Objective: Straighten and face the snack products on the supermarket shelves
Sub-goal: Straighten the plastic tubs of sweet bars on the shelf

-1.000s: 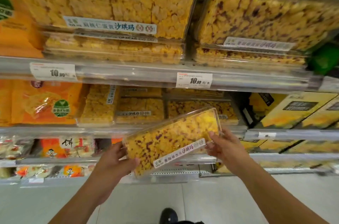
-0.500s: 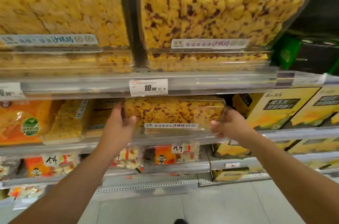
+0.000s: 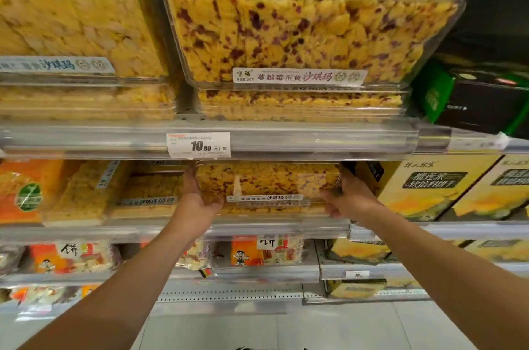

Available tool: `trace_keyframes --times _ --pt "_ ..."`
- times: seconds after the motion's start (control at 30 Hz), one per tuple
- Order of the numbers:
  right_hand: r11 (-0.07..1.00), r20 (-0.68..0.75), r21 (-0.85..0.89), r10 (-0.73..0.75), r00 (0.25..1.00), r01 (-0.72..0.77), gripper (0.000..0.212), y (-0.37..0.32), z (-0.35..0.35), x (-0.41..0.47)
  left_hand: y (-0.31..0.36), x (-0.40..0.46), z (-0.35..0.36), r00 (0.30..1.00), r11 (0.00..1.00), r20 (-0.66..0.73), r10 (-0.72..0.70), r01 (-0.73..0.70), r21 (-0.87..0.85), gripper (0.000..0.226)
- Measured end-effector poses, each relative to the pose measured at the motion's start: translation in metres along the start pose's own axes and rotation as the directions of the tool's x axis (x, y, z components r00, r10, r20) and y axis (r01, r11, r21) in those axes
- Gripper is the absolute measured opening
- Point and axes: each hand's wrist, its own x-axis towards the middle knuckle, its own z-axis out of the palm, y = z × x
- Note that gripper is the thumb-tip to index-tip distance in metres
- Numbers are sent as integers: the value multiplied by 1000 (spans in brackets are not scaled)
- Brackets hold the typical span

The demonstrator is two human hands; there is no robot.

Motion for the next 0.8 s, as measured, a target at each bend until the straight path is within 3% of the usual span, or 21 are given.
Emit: trace_keyframes --times 0.33,0.47,0.8 --pt "998 -43 -44 48 998 -50 51 8 5 -3 -7 -2 1 998 998 54 17 -13 -68 99" --pt "999 -48 -37 35 998 -37 50 10 6 -6 -6 -2 1 999 996 15 28 -27 -85 97" --pt "996 -36 58 67 997 -64 49 17 13 -5 -9 -2 1 999 996 -6 43 -44 -82 87"
